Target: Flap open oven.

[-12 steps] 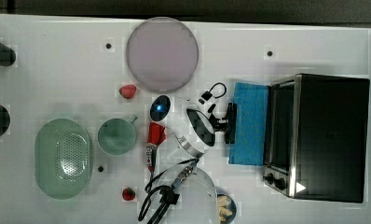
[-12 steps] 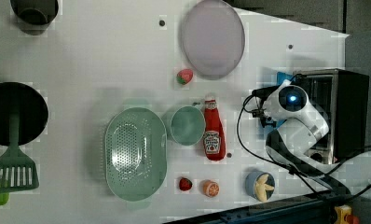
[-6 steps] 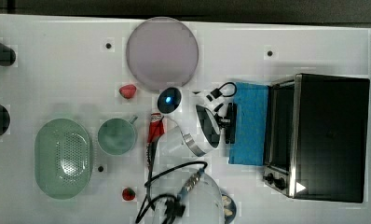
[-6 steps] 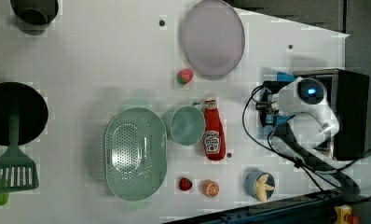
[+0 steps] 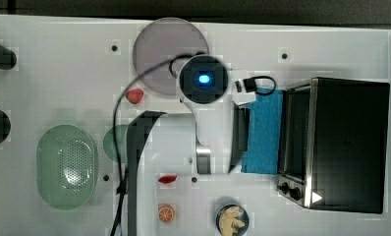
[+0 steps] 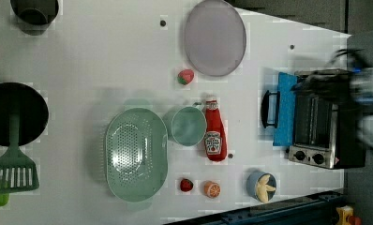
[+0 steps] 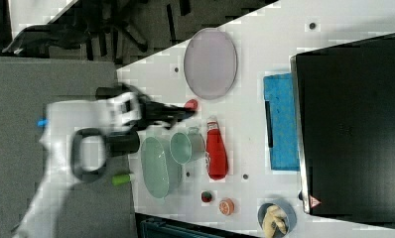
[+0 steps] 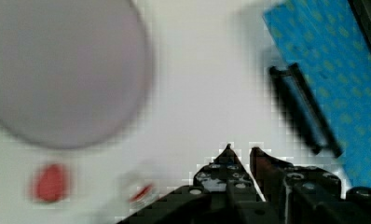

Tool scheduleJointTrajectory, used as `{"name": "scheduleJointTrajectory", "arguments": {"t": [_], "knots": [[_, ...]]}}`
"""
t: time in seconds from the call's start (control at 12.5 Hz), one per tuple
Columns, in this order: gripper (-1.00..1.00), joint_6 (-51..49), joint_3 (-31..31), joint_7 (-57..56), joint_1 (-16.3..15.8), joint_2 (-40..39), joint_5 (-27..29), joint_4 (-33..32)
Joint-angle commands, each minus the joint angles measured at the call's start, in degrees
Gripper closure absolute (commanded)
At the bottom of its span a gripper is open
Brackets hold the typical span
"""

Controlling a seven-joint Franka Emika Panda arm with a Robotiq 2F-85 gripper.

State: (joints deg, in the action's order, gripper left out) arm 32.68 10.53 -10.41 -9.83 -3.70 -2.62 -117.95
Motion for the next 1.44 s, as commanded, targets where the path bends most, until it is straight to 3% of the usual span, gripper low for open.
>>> {"name": "scheduleJointTrajectory", "arguments": {"t": [0.08,0.4,0.72,1.44], "knots": [[0.65,-13.1,2.2,4.7,0.5,7.3,3.1,8.5],[0.65,-31.6,1.5,5.5,0.4,9.3,0.9,17.7],[0.65,-33.2,1.4,20.2,0.4,9.2,1.1,20.7],[0.65,-31.1,0.3,19.9,0.4,8.0,1.1,20.6]]}}
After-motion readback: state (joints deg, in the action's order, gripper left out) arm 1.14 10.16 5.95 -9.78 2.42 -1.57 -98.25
